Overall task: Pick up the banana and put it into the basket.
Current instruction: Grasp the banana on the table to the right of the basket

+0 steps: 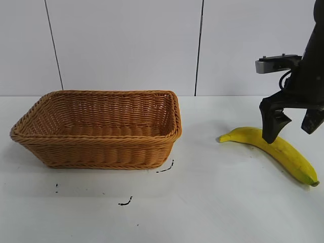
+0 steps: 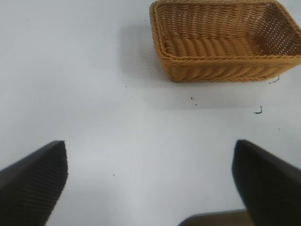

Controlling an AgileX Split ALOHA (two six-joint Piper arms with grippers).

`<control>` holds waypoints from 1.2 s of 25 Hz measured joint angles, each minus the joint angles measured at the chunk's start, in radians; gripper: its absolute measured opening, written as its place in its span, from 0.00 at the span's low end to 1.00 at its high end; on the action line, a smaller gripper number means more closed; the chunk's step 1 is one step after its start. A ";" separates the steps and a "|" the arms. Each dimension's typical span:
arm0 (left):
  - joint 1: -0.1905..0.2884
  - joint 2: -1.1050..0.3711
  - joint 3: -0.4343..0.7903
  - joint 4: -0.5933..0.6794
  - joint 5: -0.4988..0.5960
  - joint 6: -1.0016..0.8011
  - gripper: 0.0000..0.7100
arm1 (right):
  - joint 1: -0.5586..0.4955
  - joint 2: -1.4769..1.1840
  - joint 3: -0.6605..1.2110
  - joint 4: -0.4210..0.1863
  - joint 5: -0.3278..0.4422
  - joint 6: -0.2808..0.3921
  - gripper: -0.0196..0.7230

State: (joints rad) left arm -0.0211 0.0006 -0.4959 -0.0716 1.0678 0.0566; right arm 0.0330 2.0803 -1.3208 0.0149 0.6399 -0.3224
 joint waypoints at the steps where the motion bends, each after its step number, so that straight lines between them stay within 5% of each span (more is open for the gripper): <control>1: 0.000 0.000 0.000 0.000 0.000 0.000 0.97 | 0.000 0.006 0.000 0.000 -0.013 0.000 0.92; 13: 0.000 0.000 0.000 0.000 0.000 0.000 0.97 | 0.000 0.060 -0.001 0.003 -0.031 0.001 0.86; 18: 0.000 0.000 0.000 0.000 0.000 0.000 0.97 | 0.000 0.060 -0.001 0.004 -0.030 0.024 0.43; 26: 0.000 0.000 0.000 0.000 0.000 0.000 0.97 | 0.000 0.045 -0.001 -0.003 -0.011 0.015 0.43; 30: 0.000 0.000 0.000 0.000 0.000 0.000 0.97 | 0.000 -0.030 -0.026 -0.009 0.060 0.012 0.43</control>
State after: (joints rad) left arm -0.0211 0.0006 -0.4959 -0.0716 1.0678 0.0566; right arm 0.0330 2.0506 -1.3472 0.0061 0.7004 -0.3101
